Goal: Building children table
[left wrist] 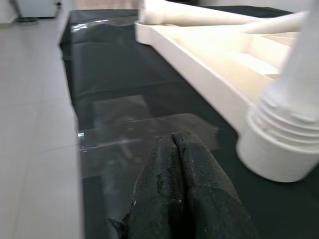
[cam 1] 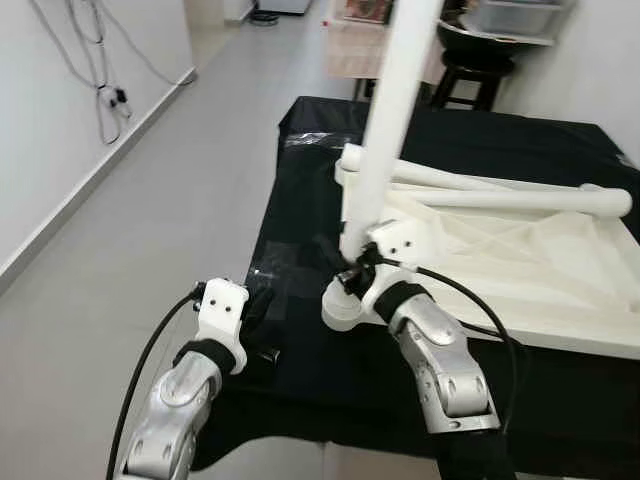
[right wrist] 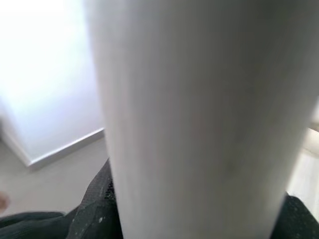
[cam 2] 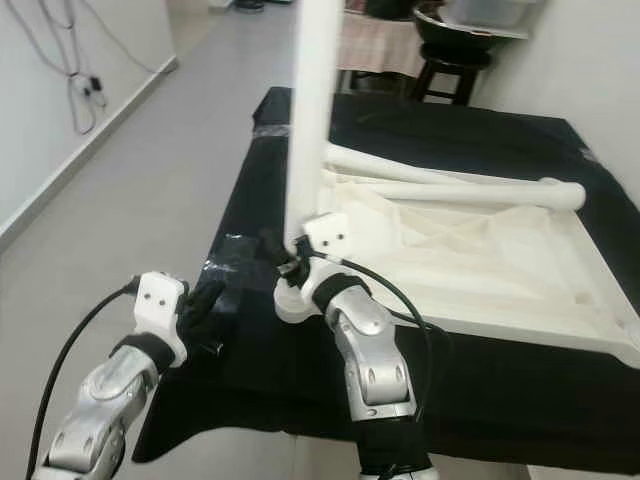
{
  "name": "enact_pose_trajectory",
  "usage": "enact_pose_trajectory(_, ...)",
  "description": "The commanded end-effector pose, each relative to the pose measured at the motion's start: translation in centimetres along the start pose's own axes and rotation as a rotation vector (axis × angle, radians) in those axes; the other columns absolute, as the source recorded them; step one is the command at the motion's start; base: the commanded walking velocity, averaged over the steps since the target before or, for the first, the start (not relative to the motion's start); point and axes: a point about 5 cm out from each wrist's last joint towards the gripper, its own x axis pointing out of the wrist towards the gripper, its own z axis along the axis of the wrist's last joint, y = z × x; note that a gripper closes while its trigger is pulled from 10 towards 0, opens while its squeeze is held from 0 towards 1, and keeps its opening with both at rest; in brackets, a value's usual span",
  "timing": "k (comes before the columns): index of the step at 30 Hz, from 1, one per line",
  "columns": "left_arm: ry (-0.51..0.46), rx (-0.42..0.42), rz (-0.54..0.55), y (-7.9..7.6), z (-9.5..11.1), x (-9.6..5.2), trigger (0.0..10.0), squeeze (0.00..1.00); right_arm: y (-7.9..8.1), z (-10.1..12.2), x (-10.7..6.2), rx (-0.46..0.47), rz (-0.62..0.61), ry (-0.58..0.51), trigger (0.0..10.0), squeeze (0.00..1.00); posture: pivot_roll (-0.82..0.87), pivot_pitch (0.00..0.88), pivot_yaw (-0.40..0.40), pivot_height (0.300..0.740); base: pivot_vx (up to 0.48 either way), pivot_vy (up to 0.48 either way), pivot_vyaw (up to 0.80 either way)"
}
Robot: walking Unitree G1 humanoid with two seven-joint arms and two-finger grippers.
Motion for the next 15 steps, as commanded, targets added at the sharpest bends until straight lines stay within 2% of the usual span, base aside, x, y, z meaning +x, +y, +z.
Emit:
enact_pose_trajectory(1,0.028,-0.014,-0.009,-0.1,-0.6,0.0,10.0,0.0,-0.8,-3.0,-0.5,0.047,-0.04,0.138,10.0,0.0,0.03,0.068,-0.07,0.74,0.0,0.0,0.0)
enact_pose_trajectory(5,0.024,-0.016,0.0,-0.1,-0.6,-0.1,10.0,0.0,-1.1,-2.9,-0.4,0.072,-0.008,0.142,10.0,0.0,0.03,0.064,-0.069,0.74,0.0,0.0,0.0)
enact_pose_trajectory(7,0.026,-0.022,-0.001,-0.1,-0.7,-0.1,10.0,0.0,-0.6,-2.2,-0.5,0.105,0.144,0.123,10.0,1.0,0.03,0.056,-0.067,0.74,0.0,0.0,0.0)
enact_pose_trajectory(8,0.027,-0.024,-0.003,-0.1,-0.7,-0.1,10.0,0.0,-0.4,-1.9,-0.6,0.114,0.196,0.113,10.0,1.0,0.03,0.056,-0.067,0.74,0.0,0.0,0.0)
enact_pose_trajectory(9,0.029,-0.024,-0.004,-0.2,-0.8,-0.1,10.0,0.0,-0.9,-1.4,-0.6,0.1,0.268,0.094,10.0,1.0,0.03,0.046,-0.069,0.74,0.0,0.0,0.0)
enact_pose_trajectory(12,0.03,-0.024,-0.005,-0.2,-0.8,-0.1,10.0,0.0,-1.4,-1.0,-0.6,0.086,0.309,0.084,10.0,1.0,0.03,0.046,-0.069,0.74,0.0,0.0,0.0)
enact_pose_trajectory(14,0.031,-0.027,-0.003,-0.3,-1.0,-0.2,10.0,0.0,-3.3,-0.3,-0.5,0.058,0.383,0.065,10.0,1.0,0.05,0.029,-0.077,0.74,0.0,0.0,0.0)
enact_pose_trajectory(15,0.032,-0.028,-0.003,-0.4,-1.1,-0.3,10.0,0.0,-4.3,0.1,-0.5,0.044,0.445,0.067,10.0,0.0,0.05,0.022,-0.078,0.74,0.0,0.0,0.0)
